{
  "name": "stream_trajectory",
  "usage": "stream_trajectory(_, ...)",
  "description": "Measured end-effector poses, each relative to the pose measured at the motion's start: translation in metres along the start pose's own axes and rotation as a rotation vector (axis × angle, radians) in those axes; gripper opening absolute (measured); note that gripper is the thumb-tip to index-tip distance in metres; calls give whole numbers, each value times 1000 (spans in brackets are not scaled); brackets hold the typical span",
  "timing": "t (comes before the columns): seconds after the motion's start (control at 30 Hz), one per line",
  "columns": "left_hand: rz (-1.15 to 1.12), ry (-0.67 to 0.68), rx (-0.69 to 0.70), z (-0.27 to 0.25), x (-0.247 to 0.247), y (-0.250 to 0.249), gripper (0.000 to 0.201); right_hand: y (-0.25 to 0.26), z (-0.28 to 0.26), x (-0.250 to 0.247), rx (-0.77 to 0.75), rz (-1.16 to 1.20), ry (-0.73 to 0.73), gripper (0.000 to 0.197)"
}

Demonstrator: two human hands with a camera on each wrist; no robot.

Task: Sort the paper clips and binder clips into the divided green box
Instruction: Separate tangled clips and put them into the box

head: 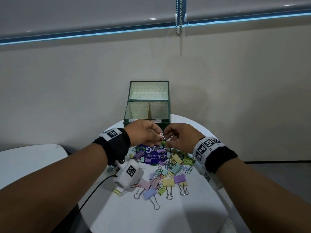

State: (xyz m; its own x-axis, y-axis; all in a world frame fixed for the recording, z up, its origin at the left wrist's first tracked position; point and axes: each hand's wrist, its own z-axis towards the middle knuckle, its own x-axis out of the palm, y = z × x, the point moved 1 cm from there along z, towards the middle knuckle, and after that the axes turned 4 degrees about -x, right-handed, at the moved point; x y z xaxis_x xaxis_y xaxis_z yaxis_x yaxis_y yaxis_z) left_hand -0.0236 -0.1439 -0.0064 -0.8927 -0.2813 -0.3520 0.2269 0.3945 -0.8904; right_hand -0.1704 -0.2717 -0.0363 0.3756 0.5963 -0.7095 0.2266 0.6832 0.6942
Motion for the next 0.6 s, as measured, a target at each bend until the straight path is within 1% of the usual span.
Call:
stream_trajectory(0.03,-50,22,-9,0,2,-1,17,0,0,0,7,22,14,32)
stream_trajectory(0.1,-134,53,-26,1,5,-2,17,-1,1,2,4,46,12,32)
stream_trajectory(0.2,-209,45,-36,4,9,-2,16,-4,2,2,-1,44,-41,24)
stream_trajectory(0.3,-230,15,-50,7,11,-3,11,-2,1,-2,-12,11,-91,15)
stream_trajectory(0.43,-270,16,-101,6,9,-5,8,0,-1,-4,-22,-19,-73,6)
stream_trajectory(0.6,-249,43,-121,1,6,-4,2,-1,0,-3,-26,-37,-53,14)
